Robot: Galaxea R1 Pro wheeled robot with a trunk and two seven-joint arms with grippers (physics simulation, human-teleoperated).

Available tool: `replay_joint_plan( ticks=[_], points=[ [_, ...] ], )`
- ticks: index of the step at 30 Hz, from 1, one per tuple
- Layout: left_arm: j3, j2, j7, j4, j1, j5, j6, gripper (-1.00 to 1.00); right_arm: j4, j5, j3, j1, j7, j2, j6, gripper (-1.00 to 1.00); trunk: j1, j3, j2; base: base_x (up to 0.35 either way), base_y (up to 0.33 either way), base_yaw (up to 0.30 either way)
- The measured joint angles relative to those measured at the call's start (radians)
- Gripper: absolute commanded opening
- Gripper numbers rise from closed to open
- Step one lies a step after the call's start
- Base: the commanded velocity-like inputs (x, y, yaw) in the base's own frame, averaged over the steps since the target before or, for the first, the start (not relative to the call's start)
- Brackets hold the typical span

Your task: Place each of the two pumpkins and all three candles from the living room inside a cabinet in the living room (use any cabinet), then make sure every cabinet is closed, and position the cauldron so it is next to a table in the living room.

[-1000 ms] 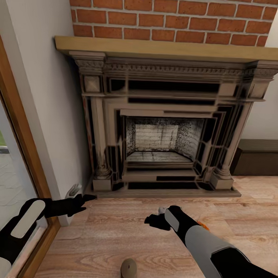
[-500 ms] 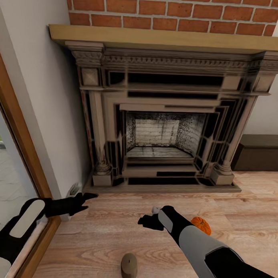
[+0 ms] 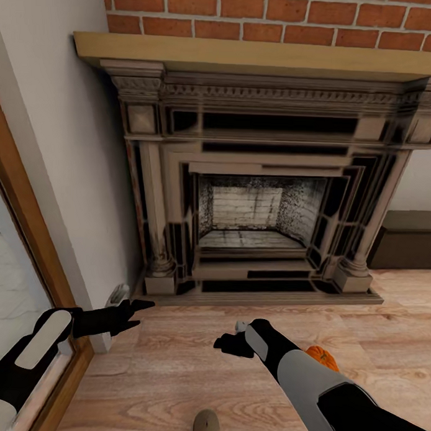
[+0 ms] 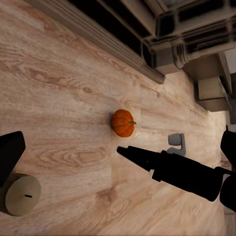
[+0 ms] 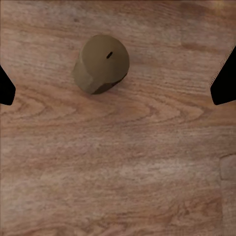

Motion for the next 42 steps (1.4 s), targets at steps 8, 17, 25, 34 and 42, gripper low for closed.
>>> replay_joint_plan(
  ticks=[8, 17, 25, 34, 42],
  points=[
    [0.000, 0.000, -0.001, 0.000, 0.000, 0.000, 0.000, 1.00, 0.001, -0.002, 0.003, -0.001, 0.001, 0.000, 0.108, 1.00, 0.000, 0.000, 0.000, 0.034, 0.017, 0.000],
    [0.000, 0.001, -0.001, 0.000, 0.000, 0.001, 0.000, 1.00, 0.005, -0.001, 0.024, -0.002, 0.000, 0.000, 0.145, 1.00, 0.003, -0.019, -0.001, 0.001, 0.000, 0.000],
    [0.001, 0.003, -0.001, 0.000, 0.000, 0.001, 0.000, 1.00, -0.004, 0.000, 0.028, 0.024, 0.009, 0.000, 0.100, 1.00, 0.006, -0.050, -0.003, 0.000, 0.000, 0.000],
    [0.000, 0.002, -0.001, 0.000, 0.000, 0.001, 0.000, 1.00, -0.006, -0.009, 0.074, 0.029, 0.059, 0.000, -0.028, 1.00, 0.010, -0.085, -0.005, 0.000, 0.000, 0.000],
    [0.000, 0.000, -0.001, -0.001, 0.000, 0.001, 0.000, 1.00, 0.005, -0.018, 0.077, 0.049, 0.063, 0.000, -0.162, 1.00, 0.014, -0.116, -0.007, 0.000, 0.000, 0.000]
  ],
)
